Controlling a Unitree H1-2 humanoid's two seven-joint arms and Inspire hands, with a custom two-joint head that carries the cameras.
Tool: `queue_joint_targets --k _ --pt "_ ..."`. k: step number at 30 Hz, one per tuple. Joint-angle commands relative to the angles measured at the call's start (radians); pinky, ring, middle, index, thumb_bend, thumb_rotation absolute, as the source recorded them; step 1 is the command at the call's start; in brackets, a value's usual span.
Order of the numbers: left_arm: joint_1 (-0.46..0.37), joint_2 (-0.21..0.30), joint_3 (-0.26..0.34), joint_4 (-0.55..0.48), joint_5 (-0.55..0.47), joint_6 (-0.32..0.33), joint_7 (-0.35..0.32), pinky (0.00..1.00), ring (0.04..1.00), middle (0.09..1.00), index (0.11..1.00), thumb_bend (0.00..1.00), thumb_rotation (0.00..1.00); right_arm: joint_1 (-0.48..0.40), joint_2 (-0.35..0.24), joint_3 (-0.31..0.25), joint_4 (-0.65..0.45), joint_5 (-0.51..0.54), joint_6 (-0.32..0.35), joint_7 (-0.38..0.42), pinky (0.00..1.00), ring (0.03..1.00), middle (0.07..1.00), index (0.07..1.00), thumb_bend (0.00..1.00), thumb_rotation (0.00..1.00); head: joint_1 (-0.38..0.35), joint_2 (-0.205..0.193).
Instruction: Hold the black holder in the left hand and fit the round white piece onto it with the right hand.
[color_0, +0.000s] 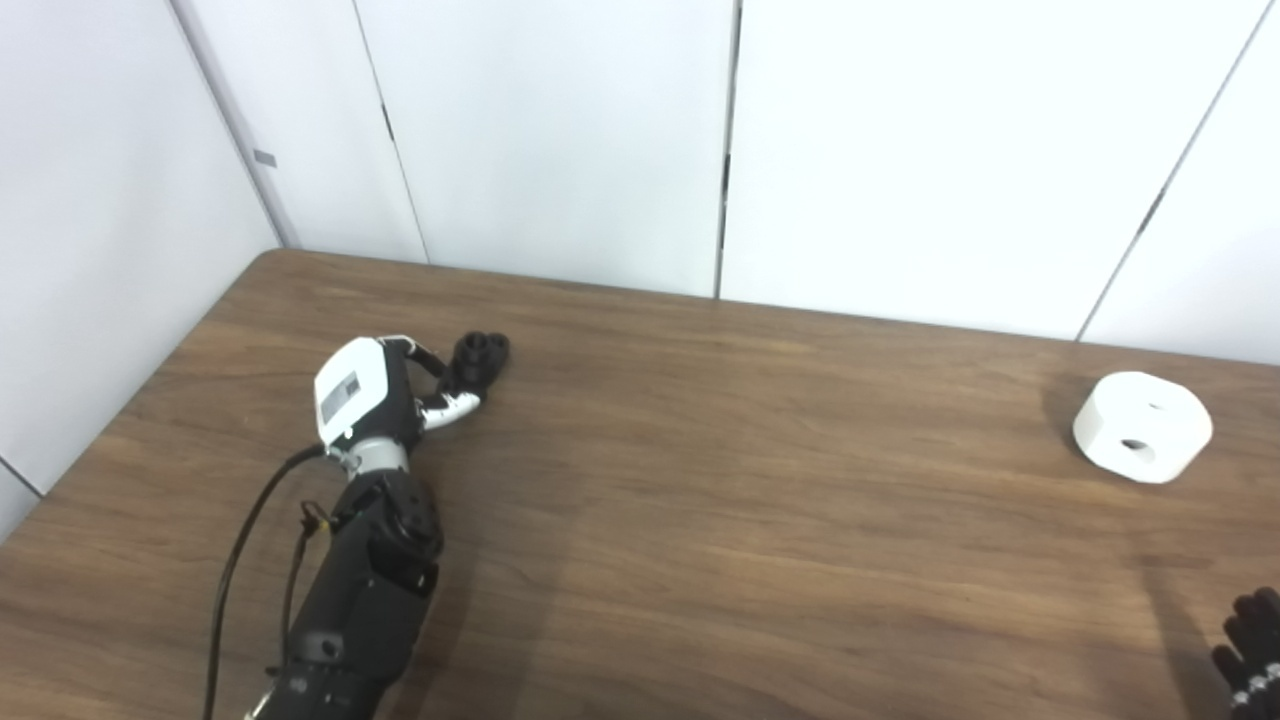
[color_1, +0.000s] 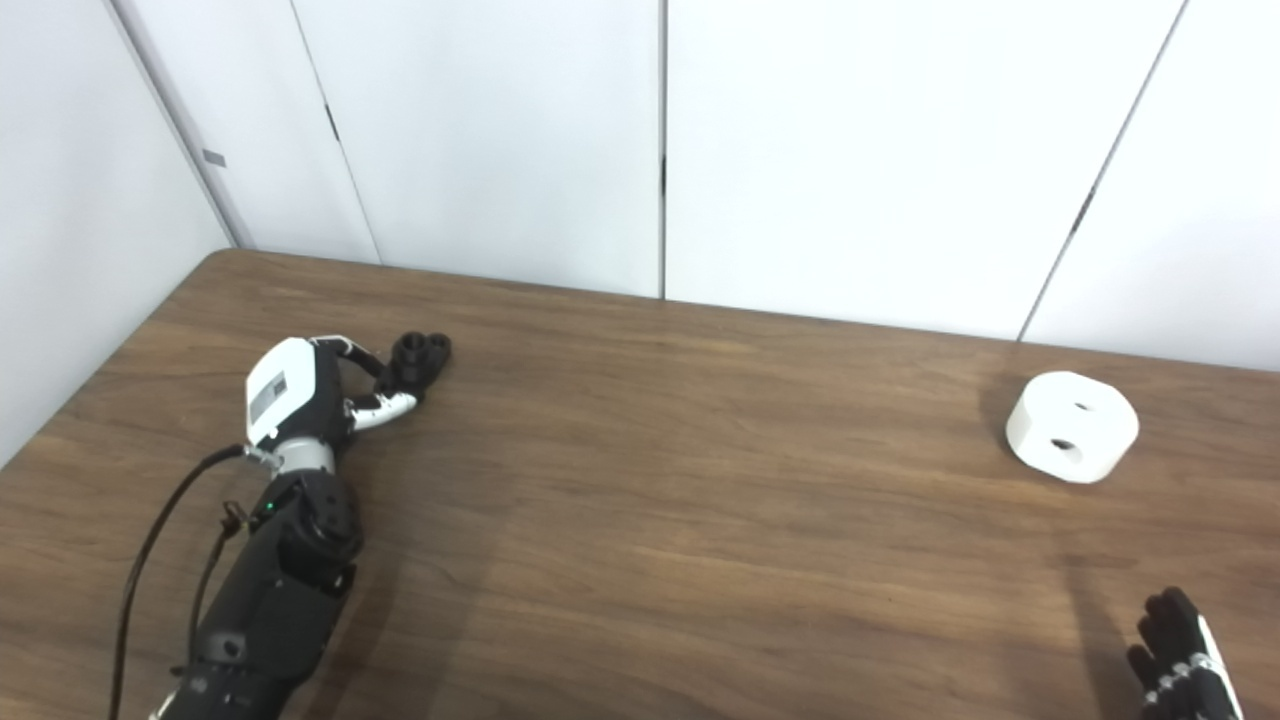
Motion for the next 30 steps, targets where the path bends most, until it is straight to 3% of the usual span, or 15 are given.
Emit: queue_joint_targets --k 1,10,17,25,30 --pt "-0.001 0.0 -0.017 -0.06 -0.017 -0.007 -0.027 0.79 0.864 0.791 0.488 0.51 0.05 0.008 0.008 0.014 0.029 0.002 0.019 0.004 1.0 1.0 0.991 0.993 0.66 0.98 0.001 0.001" --pt "0.089 -0.045 -0.076 -0.222 -0.021 0.01 -0.109 0.77 0.865 0.782 0.488 0.51 0.05 0.006 0.021 0.018 0.012 -0.013 0.025 -0.007 1.0 1.0 0.985 0.987 0.63 1.0 -0.012 0.022" --pt "0.169 -0.086 -0.123 -0.319 -0.004 0.007 -0.154 0.75 0.858 0.783 0.488 0.51 0.05 0.005 0.029 0.026 0.003 -0.019 0.027 -0.008 1.0 1.0 0.979 0.996 0.67 0.99 -0.035 0.034" --pt "0.239 -0.086 -0.257 -0.354 0.049 -0.03 -0.196 0.77 0.844 0.773 0.49 0.51 0.04 0.008 0.039 0.029 -0.016 -0.036 0.033 -0.022 1.0 1.0 0.963 0.982 0.69 1.0 -0.065 0.057" --pt "0.26 -0.091 -0.312 -0.383 0.042 -0.05 -0.237 0.77 0.847 0.779 0.489 0.51 0.05 0.008 0.049 0.031 -0.025 -0.039 0.031 -0.025 1.0 1.0 0.965 0.979 0.65 1.0 -0.095 0.061"
